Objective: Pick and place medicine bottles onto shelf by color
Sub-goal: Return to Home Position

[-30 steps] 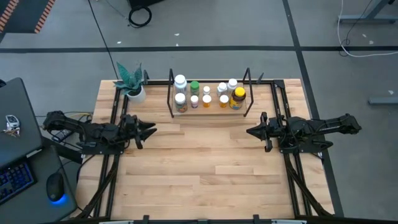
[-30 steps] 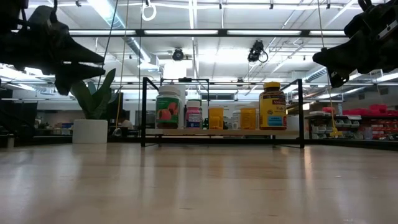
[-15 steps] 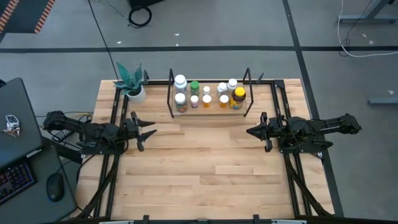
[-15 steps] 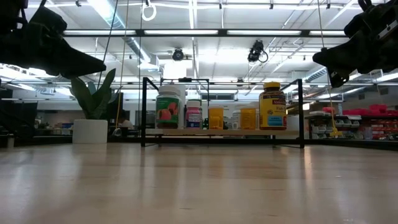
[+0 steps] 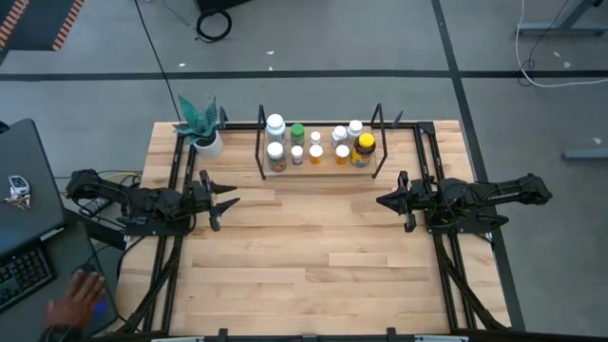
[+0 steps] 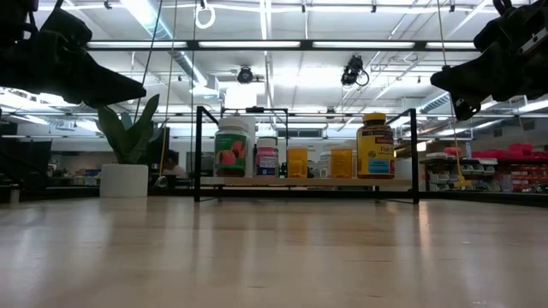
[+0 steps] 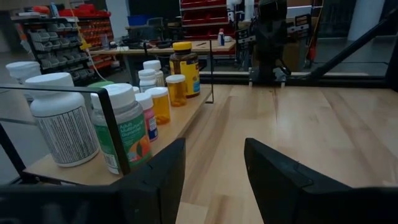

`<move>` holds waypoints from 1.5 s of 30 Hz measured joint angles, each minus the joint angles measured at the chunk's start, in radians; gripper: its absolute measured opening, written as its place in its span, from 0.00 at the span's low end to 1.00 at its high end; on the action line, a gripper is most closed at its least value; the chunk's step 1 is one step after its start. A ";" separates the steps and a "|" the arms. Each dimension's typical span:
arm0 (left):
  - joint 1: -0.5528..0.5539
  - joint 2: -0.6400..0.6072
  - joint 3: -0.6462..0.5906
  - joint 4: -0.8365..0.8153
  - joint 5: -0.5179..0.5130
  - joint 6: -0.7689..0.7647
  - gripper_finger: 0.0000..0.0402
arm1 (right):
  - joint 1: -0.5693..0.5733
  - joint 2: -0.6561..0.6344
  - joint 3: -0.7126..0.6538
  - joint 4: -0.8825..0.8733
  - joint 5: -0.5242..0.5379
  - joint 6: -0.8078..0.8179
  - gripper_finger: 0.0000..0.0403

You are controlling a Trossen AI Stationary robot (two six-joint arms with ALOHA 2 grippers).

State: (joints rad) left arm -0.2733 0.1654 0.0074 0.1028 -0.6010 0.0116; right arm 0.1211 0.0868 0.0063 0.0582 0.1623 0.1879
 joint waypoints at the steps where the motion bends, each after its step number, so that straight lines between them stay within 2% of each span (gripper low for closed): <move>1: 0.000 0.000 0.000 0.000 0.000 0.000 0.43 | 0.000 0.000 0.000 0.000 0.000 0.000 0.07; 45: 0.019 -0.015 0.000 0.000 0.000 0.000 0.43 | 0.000 0.000 0.000 0.000 0.000 0.000 0.07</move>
State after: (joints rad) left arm -0.2543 0.1501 0.0071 0.1032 -0.6008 0.0113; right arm 0.1211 0.0868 0.0063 0.0582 0.1621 0.1879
